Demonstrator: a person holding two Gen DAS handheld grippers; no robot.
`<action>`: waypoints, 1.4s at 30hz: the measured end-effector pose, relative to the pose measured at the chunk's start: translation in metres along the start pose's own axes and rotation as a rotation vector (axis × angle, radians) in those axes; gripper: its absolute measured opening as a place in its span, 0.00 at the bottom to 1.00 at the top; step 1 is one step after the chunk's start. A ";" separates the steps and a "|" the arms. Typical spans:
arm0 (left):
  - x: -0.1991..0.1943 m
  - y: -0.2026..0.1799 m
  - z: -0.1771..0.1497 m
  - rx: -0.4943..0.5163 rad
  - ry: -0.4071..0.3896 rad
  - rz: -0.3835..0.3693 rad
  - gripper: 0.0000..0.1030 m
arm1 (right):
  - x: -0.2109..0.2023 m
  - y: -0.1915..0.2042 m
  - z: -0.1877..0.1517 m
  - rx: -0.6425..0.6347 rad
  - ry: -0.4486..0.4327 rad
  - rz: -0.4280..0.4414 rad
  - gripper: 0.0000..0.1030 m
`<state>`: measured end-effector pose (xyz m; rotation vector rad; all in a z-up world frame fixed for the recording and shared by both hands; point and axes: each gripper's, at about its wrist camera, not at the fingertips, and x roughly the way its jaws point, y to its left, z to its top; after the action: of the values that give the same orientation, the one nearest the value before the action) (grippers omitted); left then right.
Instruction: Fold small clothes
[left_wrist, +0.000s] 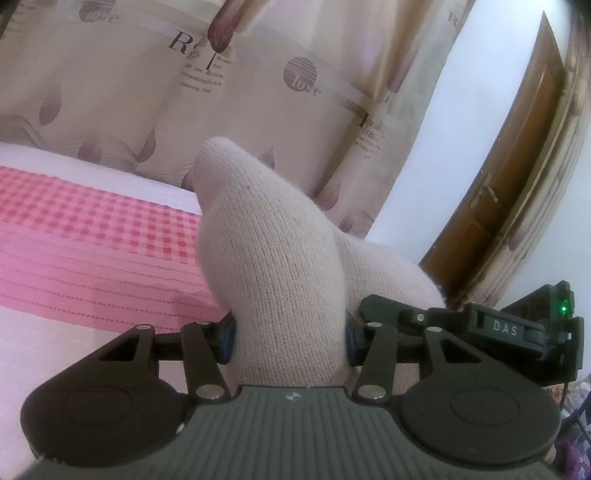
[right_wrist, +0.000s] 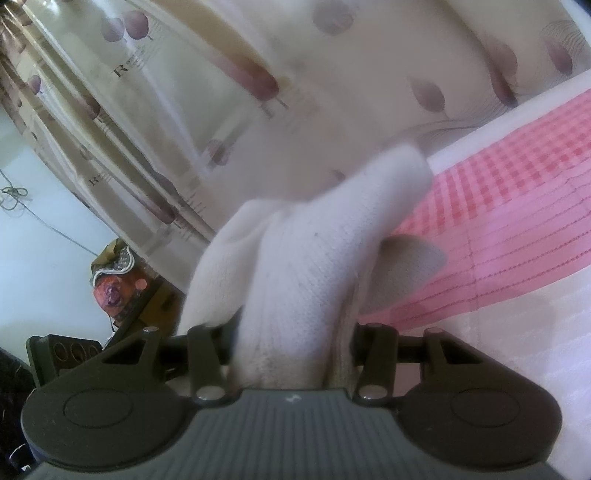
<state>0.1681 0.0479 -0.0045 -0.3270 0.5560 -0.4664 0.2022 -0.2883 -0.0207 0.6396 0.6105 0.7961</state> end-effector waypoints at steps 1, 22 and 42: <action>-0.001 0.001 0.000 -0.002 -0.001 0.001 0.50 | 0.001 0.002 -0.001 0.001 -0.001 0.001 0.47; -0.005 0.014 -0.003 0.014 -0.002 0.051 0.50 | 0.022 0.002 -0.011 0.022 0.021 0.007 0.47; 0.018 0.036 -0.013 0.019 0.046 0.101 0.51 | 0.040 -0.021 -0.022 0.058 0.055 -0.035 0.47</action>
<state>0.1860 0.0669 -0.0372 -0.2694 0.6102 -0.3819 0.2183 -0.2612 -0.0604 0.6598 0.6956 0.7678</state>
